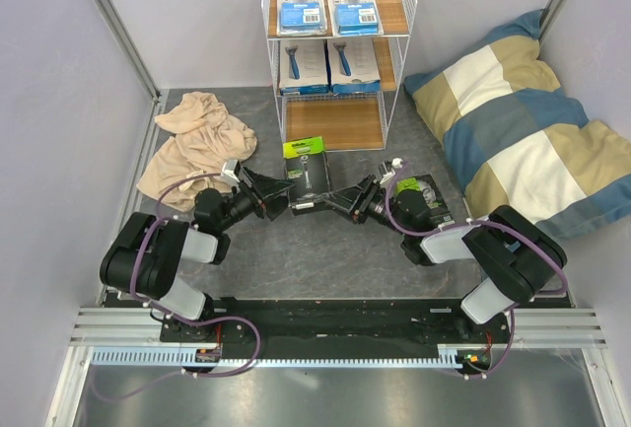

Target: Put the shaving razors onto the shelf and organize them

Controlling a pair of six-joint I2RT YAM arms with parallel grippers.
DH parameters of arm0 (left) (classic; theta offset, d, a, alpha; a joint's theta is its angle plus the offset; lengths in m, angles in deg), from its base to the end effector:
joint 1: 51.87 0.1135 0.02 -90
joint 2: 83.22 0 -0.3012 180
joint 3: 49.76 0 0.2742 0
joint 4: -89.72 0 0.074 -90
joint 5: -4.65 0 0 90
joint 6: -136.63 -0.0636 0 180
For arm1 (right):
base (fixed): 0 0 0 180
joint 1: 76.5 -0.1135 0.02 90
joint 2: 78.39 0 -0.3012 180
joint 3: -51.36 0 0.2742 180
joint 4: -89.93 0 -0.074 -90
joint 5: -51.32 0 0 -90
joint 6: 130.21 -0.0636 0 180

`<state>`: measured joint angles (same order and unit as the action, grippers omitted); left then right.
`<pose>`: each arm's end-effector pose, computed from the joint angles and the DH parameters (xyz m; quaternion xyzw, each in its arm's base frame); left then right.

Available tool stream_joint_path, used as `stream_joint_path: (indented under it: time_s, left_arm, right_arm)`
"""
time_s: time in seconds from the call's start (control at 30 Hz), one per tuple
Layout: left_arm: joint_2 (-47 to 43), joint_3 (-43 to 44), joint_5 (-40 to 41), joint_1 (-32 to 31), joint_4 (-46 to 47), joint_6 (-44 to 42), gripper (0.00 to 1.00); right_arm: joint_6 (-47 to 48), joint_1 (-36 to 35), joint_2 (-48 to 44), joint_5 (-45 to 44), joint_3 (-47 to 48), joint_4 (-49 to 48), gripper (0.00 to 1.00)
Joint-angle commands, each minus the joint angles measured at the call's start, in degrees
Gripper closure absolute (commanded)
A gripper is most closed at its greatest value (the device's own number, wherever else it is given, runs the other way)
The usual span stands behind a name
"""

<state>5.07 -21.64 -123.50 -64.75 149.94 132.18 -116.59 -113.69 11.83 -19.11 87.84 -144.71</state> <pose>0.2558 -0.0988 0.1768 -0.2096 0.6751 -0.6571 0.2618 0.2398 0.2087 0.1957 0.1177 0.6919 0.6528 0.2849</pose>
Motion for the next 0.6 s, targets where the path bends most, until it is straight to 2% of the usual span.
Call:
stream_joint_path:
  time_s: [0.0,0.17,0.27,0.37,0.4,0.43,0.47,0.5,0.57]
  left_arm:
    - [1.2,1.7,-3.6,0.1,22.0,-1.5,0.03]
    - [0.6,1.9,-4.2,0.0,18.6,-3.6,0.0]
    - [-2.9,2.6,-5.0,0.1,11.2,-7.7,0.0]
    - [-7.9,4.3,-4.6,0.1,-4.3,-15.2,0.0]
    - [-11.9,5.7,-4.2,0.1,-9.4,-20.5,0.0]
    - [-14.5,6.6,-2.6,0.1,-21.2,-23.5,0.0]
    - [-16.9,7.7,-1.3,0.1,-27.6,-26.7,0.0]
    - [-21.9,10.1,2.3,0.1,-39.7,-33.1,0.0]
    - [-26.2,11.9,6.8,0.1,-48.9,-38.4,0.0]
  right_arm:
    - [3.0,1.7,0.0,-3.2,2.1,-4.3,0.82]
    - [3.1,2.9,-0.4,-3.5,1.7,-4.1,0.86]
    - [3.0,3.9,-0.2,-3.2,1.7,-4.0,0.86]
    - [2.9,5.0,0.5,-2.5,2.1,-3.9,0.86]
    - [2.9,5.3,0.9,-1.9,2.4,-3.9,0.86]
    - [2.9,5.9,1.3,-1.7,2.6,-3.8,0.86]
    - [3.0,6.1,1.6,-1.6,2.9,-3.6,0.86]
    - [3.1,6.6,2.5,-0.8,3.5,-3.6,0.86]
    - [3.1,7.0,3.5,-0.2,4.3,-3.6,0.87]
